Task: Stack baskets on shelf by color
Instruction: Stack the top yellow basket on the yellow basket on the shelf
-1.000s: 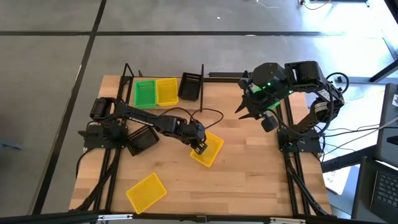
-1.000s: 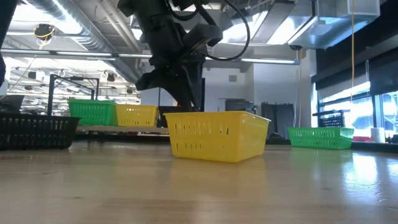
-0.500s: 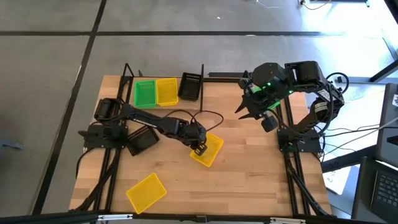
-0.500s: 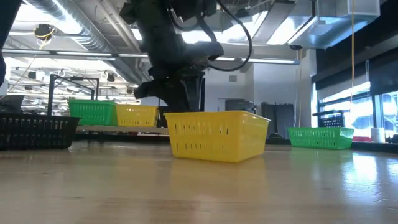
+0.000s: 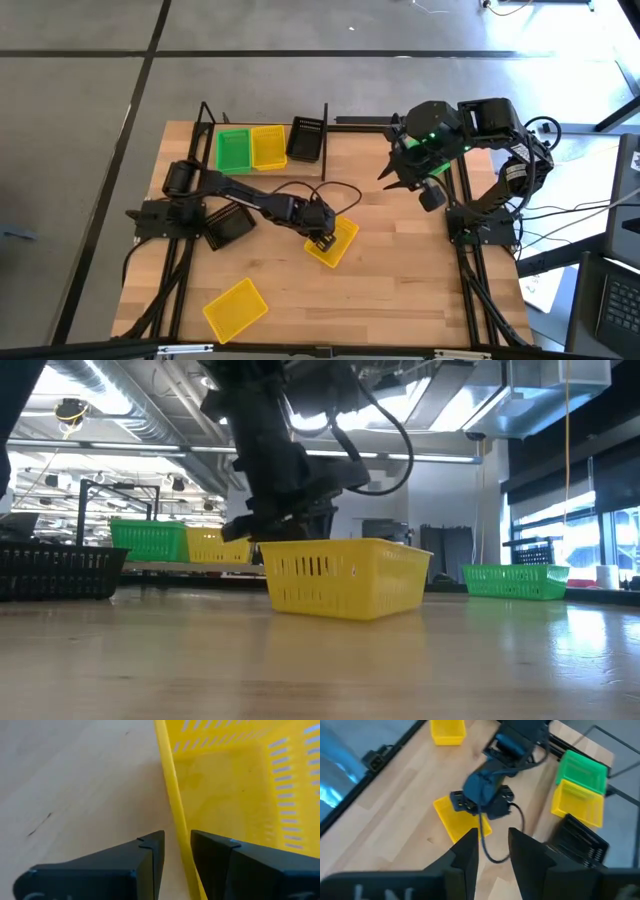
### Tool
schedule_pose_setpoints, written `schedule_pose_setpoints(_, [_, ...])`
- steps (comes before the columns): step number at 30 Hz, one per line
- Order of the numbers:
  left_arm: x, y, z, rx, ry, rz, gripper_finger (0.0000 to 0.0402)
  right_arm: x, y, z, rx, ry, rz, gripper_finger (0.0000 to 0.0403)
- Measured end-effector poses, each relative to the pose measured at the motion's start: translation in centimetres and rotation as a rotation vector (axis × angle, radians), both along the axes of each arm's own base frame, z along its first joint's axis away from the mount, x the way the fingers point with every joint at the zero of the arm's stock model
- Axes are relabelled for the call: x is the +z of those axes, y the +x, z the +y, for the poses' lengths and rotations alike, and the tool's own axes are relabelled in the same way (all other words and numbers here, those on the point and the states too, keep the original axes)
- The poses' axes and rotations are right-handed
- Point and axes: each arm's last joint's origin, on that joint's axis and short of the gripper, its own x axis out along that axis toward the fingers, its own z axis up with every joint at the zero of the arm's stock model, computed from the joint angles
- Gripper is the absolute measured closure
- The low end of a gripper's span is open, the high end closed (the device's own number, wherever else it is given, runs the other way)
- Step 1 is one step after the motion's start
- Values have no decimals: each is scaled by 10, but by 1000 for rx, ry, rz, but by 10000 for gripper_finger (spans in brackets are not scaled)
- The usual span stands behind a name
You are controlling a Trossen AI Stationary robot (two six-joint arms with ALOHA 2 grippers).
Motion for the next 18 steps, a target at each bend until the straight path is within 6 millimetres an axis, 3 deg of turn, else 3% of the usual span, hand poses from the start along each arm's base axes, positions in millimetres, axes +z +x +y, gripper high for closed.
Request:
schedule_pose_setpoints(6, [-4,1,0,-23,12,12,332,0,0,-2,-55,-59,1,295])
schedule_pose_setpoints(13, [-5,1,3,-92,26,22,395,0,0,-2,-55,-58,0,295])
schedule_pose_setpoints(18, [3,0,5,-90,13,8,400,0,0,-2,-60,-55,1,295])
